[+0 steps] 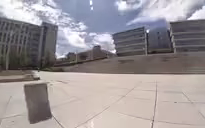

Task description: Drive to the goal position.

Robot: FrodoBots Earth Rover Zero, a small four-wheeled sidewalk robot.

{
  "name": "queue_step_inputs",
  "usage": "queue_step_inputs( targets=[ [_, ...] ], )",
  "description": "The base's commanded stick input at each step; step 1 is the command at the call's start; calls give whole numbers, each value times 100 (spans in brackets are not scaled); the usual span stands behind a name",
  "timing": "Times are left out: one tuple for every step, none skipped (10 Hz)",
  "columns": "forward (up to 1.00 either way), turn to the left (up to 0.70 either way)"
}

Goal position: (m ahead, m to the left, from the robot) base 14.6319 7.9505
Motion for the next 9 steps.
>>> queue_step_inputs(
  targets=[
    [100, 45],
    [100, 45],
    [100, 45],
    [100, 45],
    [100, 45],
    [100, 45],
    [100, 38],
    [100, 17],
    [100, 5]
  ],
)
